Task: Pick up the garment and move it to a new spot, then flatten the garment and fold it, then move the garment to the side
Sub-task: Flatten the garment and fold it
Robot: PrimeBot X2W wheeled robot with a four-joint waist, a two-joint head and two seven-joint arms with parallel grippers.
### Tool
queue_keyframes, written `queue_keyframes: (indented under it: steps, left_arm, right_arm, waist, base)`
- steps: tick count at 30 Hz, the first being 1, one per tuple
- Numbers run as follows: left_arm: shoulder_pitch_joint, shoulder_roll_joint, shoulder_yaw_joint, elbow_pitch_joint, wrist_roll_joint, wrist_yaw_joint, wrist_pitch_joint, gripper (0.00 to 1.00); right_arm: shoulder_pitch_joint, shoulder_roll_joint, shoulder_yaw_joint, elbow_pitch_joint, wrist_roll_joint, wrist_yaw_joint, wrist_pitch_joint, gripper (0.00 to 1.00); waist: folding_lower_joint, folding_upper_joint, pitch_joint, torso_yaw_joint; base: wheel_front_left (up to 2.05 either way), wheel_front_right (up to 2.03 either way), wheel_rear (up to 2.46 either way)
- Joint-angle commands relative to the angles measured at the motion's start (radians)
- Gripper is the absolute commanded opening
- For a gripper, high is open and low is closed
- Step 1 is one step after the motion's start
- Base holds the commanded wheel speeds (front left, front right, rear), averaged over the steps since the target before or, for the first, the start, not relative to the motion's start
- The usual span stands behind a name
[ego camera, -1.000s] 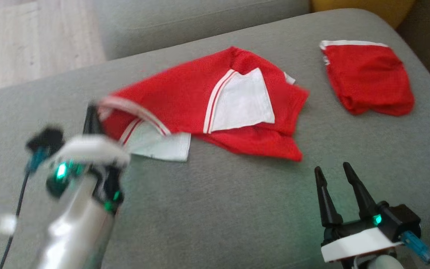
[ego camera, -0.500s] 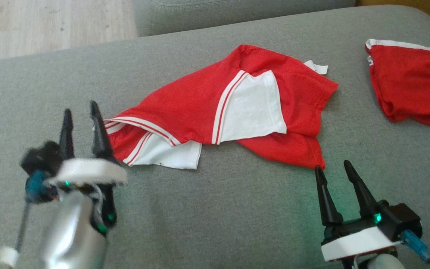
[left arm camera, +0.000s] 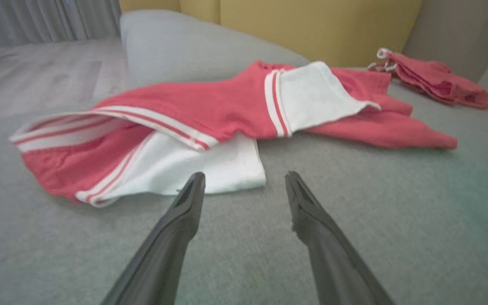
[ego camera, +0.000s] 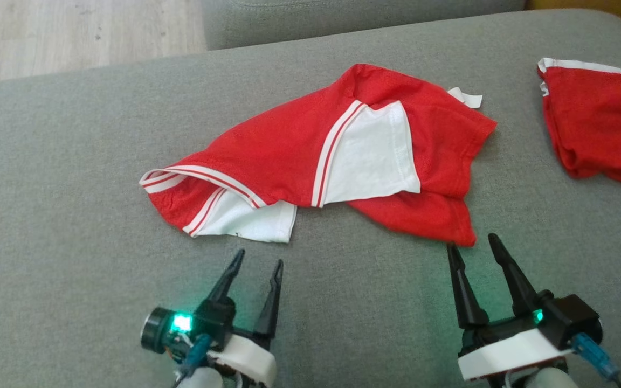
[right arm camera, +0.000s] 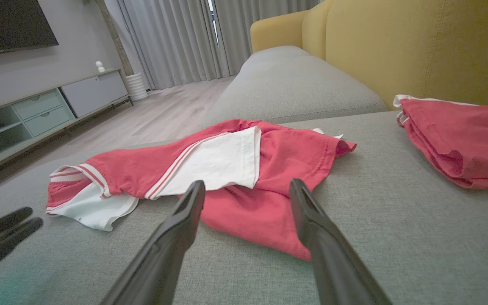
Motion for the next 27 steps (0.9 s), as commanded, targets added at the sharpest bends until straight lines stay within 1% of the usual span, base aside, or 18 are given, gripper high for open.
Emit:
queue_keyframes:
  steps: [1,5,9,12,15,18,19,20,21,22,27]
  left_arm:
    - [-0.069,-0.002,0.008,0.029,-0.002,-0.002,-0.005,1.0]
    - [-0.162,-0.005,-0.071,0.155,-0.047,-0.002,-0.005,1.0]
    - [-0.247,-0.005,-0.146,0.236,-0.088,0.019,-0.005,1.0]
    - [-0.286,-0.005,-0.186,0.303,-0.129,0.025,-0.003,1.0]
    - [-0.316,-0.005,-0.217,0.374,-0.162,0.048,0.009,1.0]
    - [-0.327,-0.005,-0.235,0.405,-0.192,0.057,0.014,1.0]
    - [-0.332,-0.005,-0.246,0.414,-0.204,0.059,0.014,0.89]
    - [-0.338,-0.005,-0.257,0.421,-0.215,0.061,0.012,0.75]
    - [-0.342,-0.005,-0.267,0.426,-0.226,0.062,0.01,0.52]
    - [-0.349,-0.005,-0.286,0.438,-0.244,0.063,0.007,0.0]
    - [-0.365,-0.005,-0.32,0.452,-0.281,0.064,-0.001,0.0]
  right_arm:
    - [-0.022,-0.015,0.032,-0.027,0.004,-0.001,-0.011,1.0]
    - [-0.031,-0.024,0.048,-0.024,0.009,-0.001,-0.011,1.0]
    - [-0.041,-0.033,0.049,-0.024,0.012,-0.001,-0.011,1.0]
    - [-0.046,-0.036,0.049,-0.023,0.013,-0.001,-0.011,1.0]
    - [-0.051,-0.038,0.05,-0.022,0.015,-0.001,-0.011,1.0]
    - [-0.054,-0.038,0.049,-0.021,0.015,-0.001,-0.011,1.0]
    - [-0.054,-0.037,0.048,-0.022,0.015,-0.001,-0.011,1.0]
    - [-0.055,-0.037,0.047,-0.022,0.015,-0.001,-0.011,1.0]
    - [-0.055,-0.038,0.046,-0.021,0.014,-0.001,-0.011,1.0]
    - [-0.054,-0.039,0.046,-0.02,0.014,-0.001,-0.011,1.0]
    - [-0.047,-0.045,0.028,-0.012,0.005,-0.001,-0.011,1.0]
  waist:
    - [0.0,0.0,0.007,-0.006]
    - [0.0,0.0,0.024,-0.027]
    - [0.0,0.0,0.043,-0.044]
    - [0.0,0.0,0.052,-0.055]
    - [0.0,0.0,0.06,-0.063]
    - [0.0,0.0,0.063,-0.065]
    - [0.0,0.0,0.064,-0.065]
    - [0.0,0.0,0.065,-0.065]
    - [0.0,0.0,0.066,-0.064]
    - [0.0,0.0,0.065,-0.06]
    - [0.0,0.0,0.055,-0.039]
  base:
    - [0.0,0.0,0.0]
    - [0.0,0.0,0.0]
    - [0.0,0.0,0.0]
    - [0.0,0.0,0.0]
    - [0.0,0.0,0.0]
    - [0.0,0.0,0.0]
    - [0.0,0.0,0.0]
    - [0.0,0.0,0.0]
    - [0.0,0.0,0.0]
    - [0.0,0.0,0.0]
    - [0.0,0.0,0.0]
